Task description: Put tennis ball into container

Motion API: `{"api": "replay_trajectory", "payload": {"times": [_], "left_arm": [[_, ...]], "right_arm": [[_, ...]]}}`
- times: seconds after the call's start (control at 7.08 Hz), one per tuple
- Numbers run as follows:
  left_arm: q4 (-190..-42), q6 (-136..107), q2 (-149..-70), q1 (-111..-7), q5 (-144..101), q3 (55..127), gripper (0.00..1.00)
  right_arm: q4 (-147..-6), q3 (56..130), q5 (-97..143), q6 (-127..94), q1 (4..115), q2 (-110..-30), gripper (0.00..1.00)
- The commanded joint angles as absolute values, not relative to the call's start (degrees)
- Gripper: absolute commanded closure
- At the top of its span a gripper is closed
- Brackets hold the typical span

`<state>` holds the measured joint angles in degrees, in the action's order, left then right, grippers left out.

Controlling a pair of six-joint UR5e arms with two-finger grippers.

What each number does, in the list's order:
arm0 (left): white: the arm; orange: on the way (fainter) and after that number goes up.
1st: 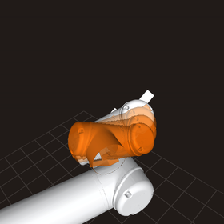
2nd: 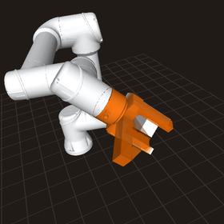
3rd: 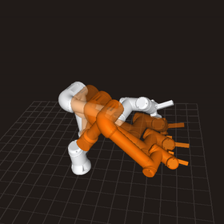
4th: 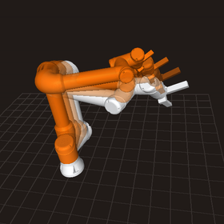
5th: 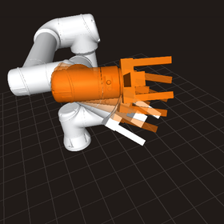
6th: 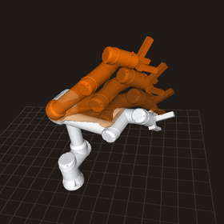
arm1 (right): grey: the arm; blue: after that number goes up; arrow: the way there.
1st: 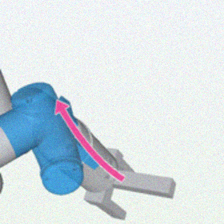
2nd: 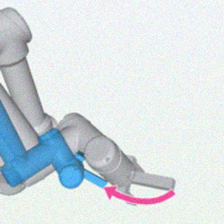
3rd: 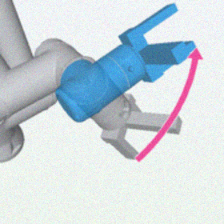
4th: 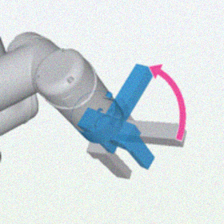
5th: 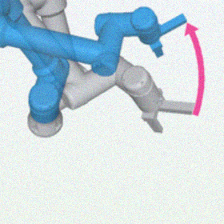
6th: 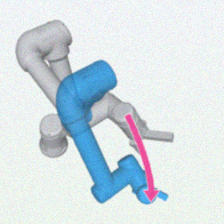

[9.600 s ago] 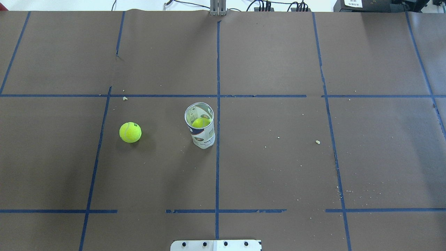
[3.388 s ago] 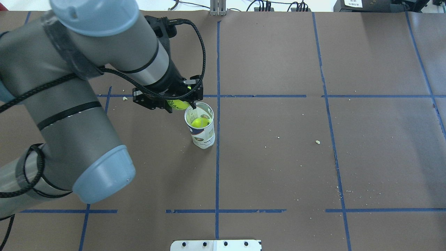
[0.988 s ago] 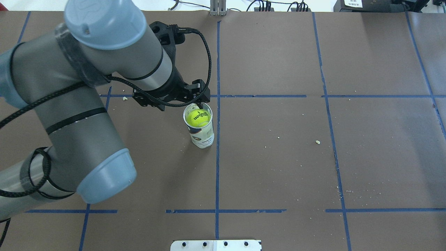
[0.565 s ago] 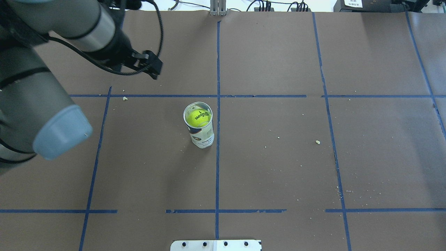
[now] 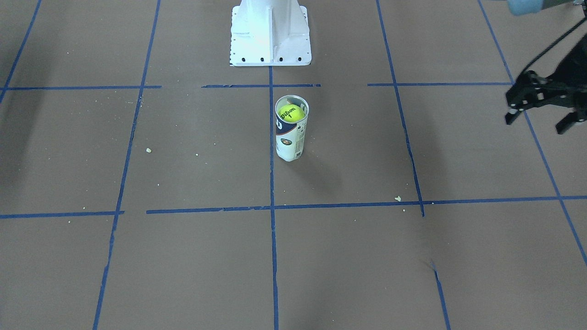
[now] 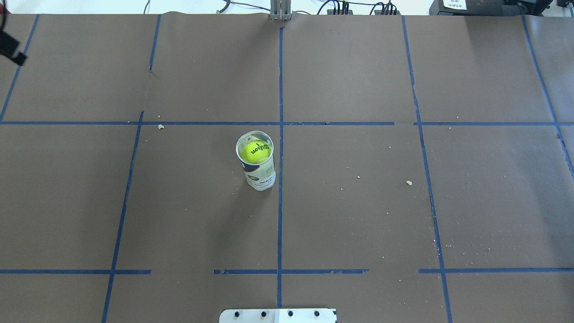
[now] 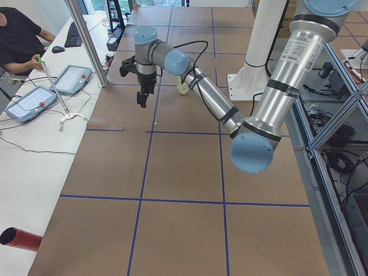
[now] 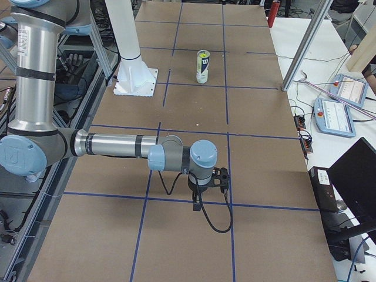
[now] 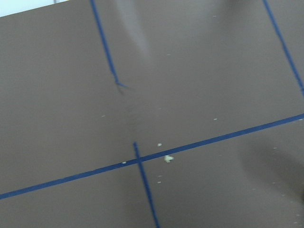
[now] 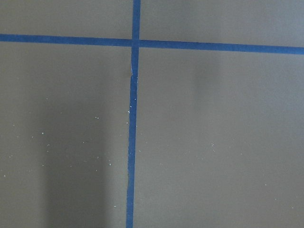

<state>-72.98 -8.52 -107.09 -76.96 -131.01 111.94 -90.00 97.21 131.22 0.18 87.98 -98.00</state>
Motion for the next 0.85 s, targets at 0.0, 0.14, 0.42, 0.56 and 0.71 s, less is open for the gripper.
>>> {"api": "replay_trajectory", "payload": {"times": [0.0, 0.14, 0.42, 0.56, 0.71], "left_arm": [[-73.6, 12.4, -96.9, -86.6, -131.8, 105.0, 0.0], [-76.2, 13.1, -95.4, -87.7, -131.8, 100.9, 0.0], [-78.7, 13.0, -93.6, -88.3, -132.7, 96.3, 0.0], [-81.7, 13.0, -92.8, -88.7, -134.7, 93.3, 0.0], [-85.5, 13.1, -90.8, -89.0, -134.9, 91.6, 0.0]], "right_arm": [[-90.0, 97.2, 131.2, 0.2, 88.0, -98.0, 0.0], [-90.0, 97.2, 131.2, 0.2, 88.0, -98.0, 0.0], [-90.0, 97.1, 131.2, 0.2, 88.0, -98.0, 0.0], [-90.0, 97.2, 131.2, 0.2, 88.0, -98.0, 0.0], [-90.0, 97.2, 131.2, 0.2, 88.0, -98.0, 0.0]]}}
